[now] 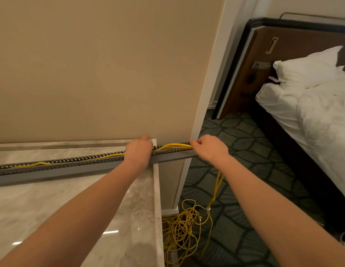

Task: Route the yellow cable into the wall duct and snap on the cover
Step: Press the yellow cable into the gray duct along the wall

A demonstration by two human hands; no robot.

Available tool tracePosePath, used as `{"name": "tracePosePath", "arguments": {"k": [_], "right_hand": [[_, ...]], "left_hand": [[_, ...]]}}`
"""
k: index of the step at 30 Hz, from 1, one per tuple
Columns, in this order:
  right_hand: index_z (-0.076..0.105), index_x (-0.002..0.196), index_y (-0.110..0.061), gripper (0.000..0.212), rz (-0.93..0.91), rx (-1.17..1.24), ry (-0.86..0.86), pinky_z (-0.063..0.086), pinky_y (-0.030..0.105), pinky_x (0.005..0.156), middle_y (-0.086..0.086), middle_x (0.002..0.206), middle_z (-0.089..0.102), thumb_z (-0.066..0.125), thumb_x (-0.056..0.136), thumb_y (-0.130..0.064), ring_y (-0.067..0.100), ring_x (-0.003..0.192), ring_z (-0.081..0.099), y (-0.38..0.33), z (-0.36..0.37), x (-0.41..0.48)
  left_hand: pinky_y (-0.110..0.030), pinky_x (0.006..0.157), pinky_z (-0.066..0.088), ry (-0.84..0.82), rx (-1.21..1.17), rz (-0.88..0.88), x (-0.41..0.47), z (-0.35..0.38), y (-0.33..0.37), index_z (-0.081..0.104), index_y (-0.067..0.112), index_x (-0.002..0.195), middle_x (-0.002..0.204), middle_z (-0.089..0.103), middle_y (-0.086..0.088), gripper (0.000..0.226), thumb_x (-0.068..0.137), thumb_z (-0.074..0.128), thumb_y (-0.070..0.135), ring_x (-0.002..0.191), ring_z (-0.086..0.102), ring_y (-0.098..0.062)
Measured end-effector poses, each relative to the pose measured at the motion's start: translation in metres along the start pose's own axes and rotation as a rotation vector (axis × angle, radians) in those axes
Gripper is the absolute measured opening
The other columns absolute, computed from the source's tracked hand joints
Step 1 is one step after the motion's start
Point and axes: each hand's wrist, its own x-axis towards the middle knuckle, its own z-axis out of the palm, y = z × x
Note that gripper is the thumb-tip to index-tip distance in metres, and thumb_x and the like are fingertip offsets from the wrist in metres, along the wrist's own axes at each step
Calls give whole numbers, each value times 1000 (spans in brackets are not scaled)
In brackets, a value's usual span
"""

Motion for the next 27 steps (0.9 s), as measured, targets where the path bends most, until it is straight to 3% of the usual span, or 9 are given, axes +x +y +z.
{"name": "tracePosePath", "arguments": {"k": [5,9,16,20,27], "right_hand": [[53,67,-18,43,-131,-114,201,38,28,50,-3,60,57,39,87,-54,18,58,55,5,-2,7],[47,64,-23,39,-230,-149,142,29,26,47,-7,59,53,42,87,-54,14,57,50,14,-6,16],[53,79,-26,31,-218,-38,11,37,31,60,-5,78,59,46,91,-53,18,74,53,21,1,34],[49,78,-26,29,-198,62,1,35,30,54,-6,74,56,49,92,-51,15,70,52,21,6,42],[51,82,-23,21,-223,111,-16,40,33,64,-5,82,55,53,93,-42,17,76,53,29,23,43]], "left_hand": [[-39,67,50,-11,-1,1,-4,2,-1,64,8,106,106,58,-10,21,86,59,2,94,63,-32],[-38,67,50,1,-4,11,-8,4,-3,65,10,104,109,56,-9,17,88,59,6,93,63,-30],[-36,65,48,-23,32,38,-7,3,-4,66,11,103,109,56,-8,17,89,59,7,92,62,-29],[-36,65,48,-38,36,46,-4,2,-5,67,12,103,109,56,-8,16,89,60,10,92,62,-29],[-37,63,45,-63,45,57,-2,0,-7,67,10,102,111,56,-9,15,89,60,13,93,62,-31]]}}
